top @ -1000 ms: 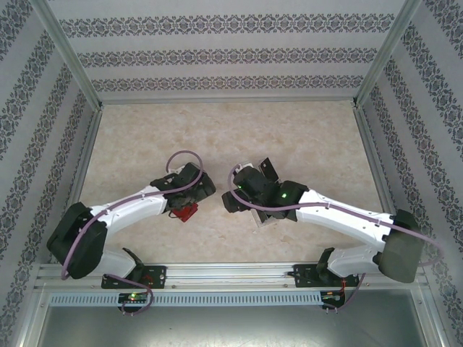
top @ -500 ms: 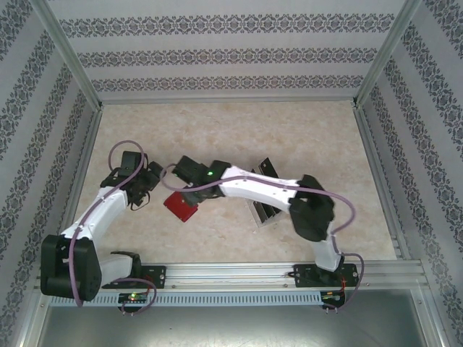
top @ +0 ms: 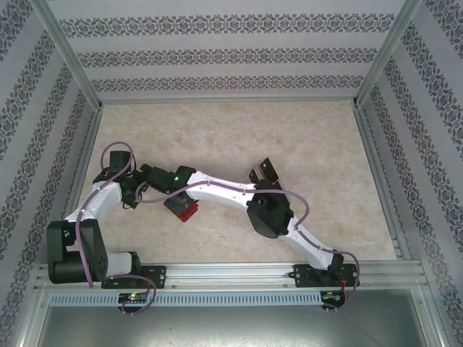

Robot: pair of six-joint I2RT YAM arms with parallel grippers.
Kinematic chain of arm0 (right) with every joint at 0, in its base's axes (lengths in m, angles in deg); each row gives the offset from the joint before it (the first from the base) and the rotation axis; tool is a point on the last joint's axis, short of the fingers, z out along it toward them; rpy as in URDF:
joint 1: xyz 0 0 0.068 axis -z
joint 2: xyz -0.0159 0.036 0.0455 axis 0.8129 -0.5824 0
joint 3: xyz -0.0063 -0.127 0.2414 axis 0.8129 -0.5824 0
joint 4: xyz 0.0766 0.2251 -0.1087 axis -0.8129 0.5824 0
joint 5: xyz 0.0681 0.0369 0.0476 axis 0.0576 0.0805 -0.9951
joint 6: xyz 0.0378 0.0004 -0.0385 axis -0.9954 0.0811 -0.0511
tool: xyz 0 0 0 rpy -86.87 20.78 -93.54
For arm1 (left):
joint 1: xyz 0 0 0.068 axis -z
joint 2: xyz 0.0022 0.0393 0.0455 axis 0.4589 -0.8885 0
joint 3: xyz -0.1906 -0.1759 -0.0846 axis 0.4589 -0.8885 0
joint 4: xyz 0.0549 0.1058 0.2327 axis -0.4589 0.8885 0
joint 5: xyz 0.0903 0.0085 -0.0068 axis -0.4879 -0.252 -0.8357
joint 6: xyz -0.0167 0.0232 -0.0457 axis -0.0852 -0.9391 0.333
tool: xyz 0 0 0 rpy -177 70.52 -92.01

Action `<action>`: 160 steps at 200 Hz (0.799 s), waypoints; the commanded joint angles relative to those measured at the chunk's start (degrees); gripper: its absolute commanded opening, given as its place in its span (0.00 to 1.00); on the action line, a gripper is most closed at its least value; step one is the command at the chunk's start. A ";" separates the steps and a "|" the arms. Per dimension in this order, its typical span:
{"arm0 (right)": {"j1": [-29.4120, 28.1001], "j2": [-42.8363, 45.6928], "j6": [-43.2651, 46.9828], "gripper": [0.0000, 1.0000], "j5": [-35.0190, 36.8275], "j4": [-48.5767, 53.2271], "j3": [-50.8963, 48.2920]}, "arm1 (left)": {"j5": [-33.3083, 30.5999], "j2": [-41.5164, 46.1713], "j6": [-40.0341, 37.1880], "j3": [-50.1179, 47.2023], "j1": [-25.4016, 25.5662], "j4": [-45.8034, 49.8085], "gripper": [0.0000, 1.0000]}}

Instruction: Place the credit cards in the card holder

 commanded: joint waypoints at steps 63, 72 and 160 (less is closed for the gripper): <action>2.60 -4.50 1.48 0.43 1.76 2.28 4.33 | 3.37 -0.59 0.28 0.47 -1.08 -4.03 1.00; 2.70 -4.70 1.47 0.43 1.95 2.21 4.12 | 3.55 -0.68 0.48 0.64 -1.08 -4.04 1.00; 3.89 -2.35 0.80 0.05 0.80 -0.49 -0.87 | 4.22 0.13 0.81 1.09 -1.08 -3.40 1.00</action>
